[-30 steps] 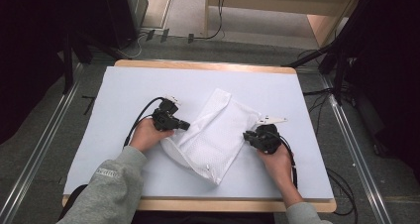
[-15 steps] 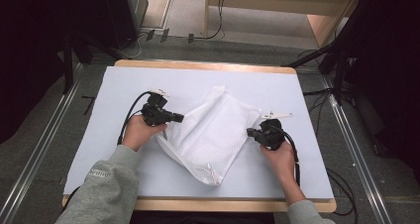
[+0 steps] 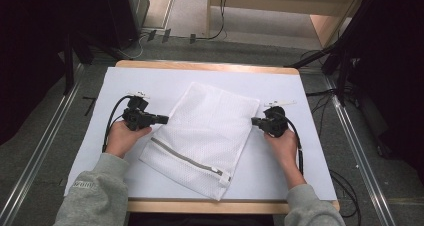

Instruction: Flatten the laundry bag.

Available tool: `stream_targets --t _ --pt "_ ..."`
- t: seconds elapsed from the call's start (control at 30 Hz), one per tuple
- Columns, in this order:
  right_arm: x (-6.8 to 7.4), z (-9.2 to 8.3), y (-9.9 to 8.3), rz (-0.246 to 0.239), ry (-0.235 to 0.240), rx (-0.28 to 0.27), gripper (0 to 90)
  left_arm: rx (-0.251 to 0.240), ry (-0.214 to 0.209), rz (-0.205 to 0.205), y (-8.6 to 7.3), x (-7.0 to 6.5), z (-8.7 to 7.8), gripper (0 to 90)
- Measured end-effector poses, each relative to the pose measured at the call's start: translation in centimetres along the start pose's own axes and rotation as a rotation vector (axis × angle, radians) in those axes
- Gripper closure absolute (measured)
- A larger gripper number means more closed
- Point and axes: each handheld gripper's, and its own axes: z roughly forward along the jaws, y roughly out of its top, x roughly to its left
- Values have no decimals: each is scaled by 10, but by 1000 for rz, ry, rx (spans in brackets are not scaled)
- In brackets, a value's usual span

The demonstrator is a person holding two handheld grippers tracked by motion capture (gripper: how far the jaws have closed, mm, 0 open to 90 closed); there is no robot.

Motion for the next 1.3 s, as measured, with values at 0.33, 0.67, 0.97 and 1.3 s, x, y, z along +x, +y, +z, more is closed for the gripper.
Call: stream_targets --t 0.33,0.67,0.97,1.3 --pt "-16 24 27 25 15 3 900 0 17 -71 -23 5 -8 900" --pt "7 12 24 -35 40 -22 815 -57 37 -67 -23 10 -8 647" --pt "30 -1 -3 -58 54 -14 691 -13 60 -39 -7 16 11 598" --pt "54 -6 -31 -54 53 16 569 19 78 -22 7 25 32 589"
